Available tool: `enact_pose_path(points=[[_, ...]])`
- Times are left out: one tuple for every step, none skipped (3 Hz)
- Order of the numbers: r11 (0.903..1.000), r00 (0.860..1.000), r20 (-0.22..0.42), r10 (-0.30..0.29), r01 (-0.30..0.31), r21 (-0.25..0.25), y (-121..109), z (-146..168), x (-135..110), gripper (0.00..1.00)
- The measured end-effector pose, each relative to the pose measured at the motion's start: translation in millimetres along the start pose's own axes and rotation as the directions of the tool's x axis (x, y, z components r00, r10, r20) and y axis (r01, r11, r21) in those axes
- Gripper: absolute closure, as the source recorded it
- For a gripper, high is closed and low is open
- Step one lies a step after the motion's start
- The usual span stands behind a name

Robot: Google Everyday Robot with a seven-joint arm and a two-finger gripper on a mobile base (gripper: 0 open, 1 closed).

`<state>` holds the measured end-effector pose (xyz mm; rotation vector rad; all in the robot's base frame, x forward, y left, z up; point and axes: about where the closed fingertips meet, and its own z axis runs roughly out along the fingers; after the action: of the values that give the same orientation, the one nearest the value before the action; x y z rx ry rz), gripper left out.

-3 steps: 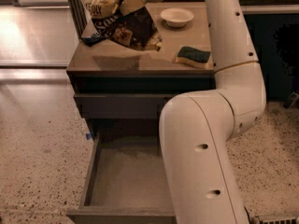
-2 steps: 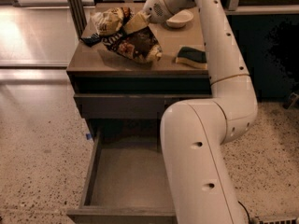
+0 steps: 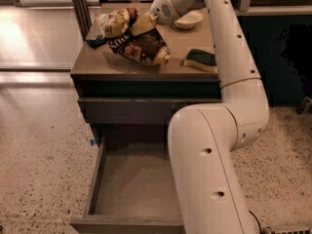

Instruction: Pick brown chip bag from middle drawer and place on counter

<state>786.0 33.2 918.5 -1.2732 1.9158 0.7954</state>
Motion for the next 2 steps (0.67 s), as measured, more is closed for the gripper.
enact_pose_path(points=[[1.0,1.0,0.0,0.0,0.0,0.0,0.0,0.0,0.0,0.58],[1.0,1.0,0.0,0.0,0.0,0.0,0.0,0.0,0.0,0.35]])
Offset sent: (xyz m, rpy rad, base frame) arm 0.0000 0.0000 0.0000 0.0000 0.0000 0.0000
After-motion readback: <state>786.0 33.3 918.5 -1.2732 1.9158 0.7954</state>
